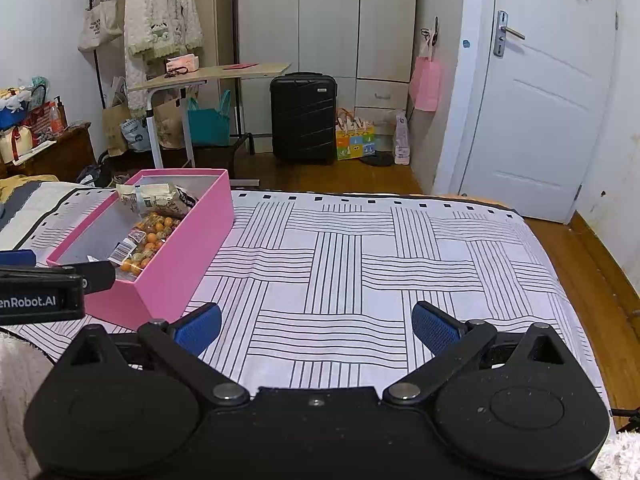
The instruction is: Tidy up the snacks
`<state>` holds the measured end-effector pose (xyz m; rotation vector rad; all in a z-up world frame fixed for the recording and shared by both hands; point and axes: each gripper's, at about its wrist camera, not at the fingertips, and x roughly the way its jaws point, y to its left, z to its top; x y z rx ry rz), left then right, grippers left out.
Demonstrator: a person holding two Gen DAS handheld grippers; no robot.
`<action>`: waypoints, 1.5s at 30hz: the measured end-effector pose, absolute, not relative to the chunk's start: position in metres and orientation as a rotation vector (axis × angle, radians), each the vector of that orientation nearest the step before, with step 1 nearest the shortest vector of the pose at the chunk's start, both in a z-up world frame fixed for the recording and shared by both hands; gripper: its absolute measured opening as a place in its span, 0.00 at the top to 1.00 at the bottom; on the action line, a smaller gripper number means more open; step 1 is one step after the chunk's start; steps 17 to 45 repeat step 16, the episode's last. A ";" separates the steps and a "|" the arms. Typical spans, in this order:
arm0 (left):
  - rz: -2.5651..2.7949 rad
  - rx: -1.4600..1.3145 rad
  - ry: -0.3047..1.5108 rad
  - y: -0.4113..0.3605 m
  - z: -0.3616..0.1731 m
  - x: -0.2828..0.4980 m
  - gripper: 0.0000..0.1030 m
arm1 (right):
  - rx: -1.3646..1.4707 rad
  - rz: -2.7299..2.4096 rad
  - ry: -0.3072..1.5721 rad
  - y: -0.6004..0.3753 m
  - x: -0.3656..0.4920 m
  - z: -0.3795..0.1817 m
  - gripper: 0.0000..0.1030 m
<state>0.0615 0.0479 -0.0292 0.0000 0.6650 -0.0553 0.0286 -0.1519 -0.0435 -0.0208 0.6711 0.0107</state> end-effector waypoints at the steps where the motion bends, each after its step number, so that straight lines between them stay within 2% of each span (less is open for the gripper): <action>1: -0.055 0.003 0.664 0.047 -0.029 0.061 0.00 | -0.019 0.012 0.672 -0.152 0.029 -0.043 0.00; 45: -0.039 0.017 0.664 0.046 -0.030 0.058 0.00 | -0.023 0.004 0.682 -0.155 0.031 -0.047 0.00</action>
